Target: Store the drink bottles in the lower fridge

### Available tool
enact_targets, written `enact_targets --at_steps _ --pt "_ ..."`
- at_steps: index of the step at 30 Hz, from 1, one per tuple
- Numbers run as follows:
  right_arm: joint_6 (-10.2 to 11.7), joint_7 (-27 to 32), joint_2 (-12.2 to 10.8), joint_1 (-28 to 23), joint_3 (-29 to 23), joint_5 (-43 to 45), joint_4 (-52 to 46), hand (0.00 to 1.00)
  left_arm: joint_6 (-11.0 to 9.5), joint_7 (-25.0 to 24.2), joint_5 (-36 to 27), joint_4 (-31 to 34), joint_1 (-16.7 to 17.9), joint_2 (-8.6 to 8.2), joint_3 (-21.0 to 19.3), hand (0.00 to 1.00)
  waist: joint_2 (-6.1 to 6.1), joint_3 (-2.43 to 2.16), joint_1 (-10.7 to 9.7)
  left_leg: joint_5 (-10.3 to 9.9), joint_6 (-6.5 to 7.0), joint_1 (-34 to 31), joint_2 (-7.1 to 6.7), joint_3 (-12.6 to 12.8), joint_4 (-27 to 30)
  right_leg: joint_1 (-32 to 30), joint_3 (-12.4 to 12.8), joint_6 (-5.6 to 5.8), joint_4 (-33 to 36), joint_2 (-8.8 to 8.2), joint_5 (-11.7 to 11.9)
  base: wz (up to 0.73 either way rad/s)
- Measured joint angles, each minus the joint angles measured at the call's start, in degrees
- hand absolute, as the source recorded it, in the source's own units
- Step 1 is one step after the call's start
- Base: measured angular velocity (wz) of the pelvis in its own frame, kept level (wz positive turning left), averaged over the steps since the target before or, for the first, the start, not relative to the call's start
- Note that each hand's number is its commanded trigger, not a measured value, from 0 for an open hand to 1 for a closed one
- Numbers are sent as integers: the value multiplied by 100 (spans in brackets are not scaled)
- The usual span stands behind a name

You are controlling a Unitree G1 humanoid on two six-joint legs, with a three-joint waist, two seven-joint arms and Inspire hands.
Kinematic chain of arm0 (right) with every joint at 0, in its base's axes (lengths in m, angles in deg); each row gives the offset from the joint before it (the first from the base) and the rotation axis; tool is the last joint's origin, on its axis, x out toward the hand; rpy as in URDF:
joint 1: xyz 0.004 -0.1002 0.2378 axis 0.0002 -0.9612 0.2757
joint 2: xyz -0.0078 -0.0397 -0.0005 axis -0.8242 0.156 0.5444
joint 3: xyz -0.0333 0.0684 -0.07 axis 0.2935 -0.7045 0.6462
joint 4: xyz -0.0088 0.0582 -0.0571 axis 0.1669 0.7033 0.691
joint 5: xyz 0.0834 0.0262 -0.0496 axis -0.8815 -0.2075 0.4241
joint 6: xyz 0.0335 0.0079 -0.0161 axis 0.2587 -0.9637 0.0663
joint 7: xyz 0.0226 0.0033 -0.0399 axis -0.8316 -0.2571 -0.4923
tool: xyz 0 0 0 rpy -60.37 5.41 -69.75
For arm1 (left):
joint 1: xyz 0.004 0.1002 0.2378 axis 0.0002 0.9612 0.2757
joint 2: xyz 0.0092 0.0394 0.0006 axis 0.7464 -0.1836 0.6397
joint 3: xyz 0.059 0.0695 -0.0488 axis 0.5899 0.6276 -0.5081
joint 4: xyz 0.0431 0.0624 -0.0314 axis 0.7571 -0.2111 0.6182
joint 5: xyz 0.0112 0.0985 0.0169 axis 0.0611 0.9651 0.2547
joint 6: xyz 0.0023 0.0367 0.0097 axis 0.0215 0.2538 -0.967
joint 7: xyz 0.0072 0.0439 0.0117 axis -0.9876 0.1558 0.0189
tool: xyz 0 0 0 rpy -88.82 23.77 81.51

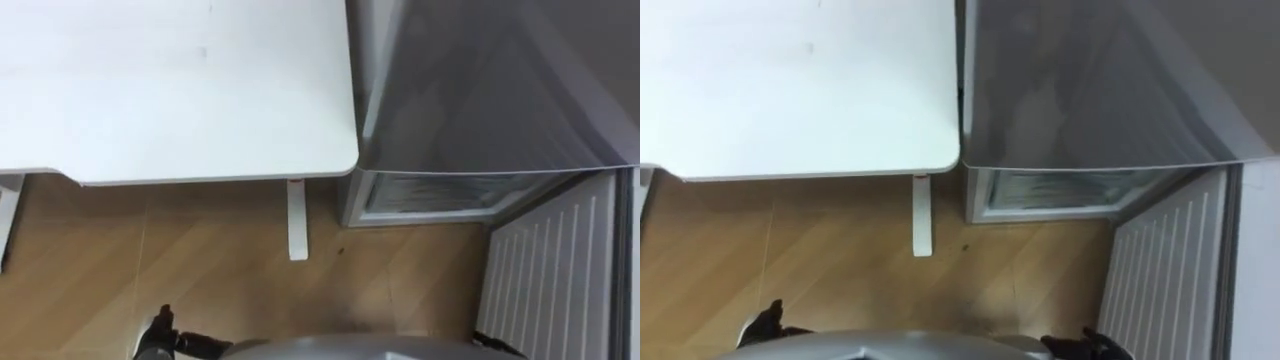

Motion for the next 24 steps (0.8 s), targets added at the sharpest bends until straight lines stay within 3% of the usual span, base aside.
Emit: enact_targets --at_steps 12,17,24 --pt "-95 439 -59 -38 -356 -25 -36 0 8 -69 19 -36 -70 0 -5 0 -83 -24 -142 0 0 92 16 148 -29 24 205 2 4 29 43 -7" --pt "-91 468 -109 -28 -441 14 -114 0 -14 -121 58 -39 -80 0 4 0 -110 -7 -170 0 0 186 52 250 -31 83 270 -11 6 62 74 -11" --pt "-78 583 -112 -25 -435 1056 -680 0 -130 -169 167 -155 -174 -5 45 0 -77 -1 -145 0 0 154 85 311 -28 -6 300 -23 16 93 140 -4"
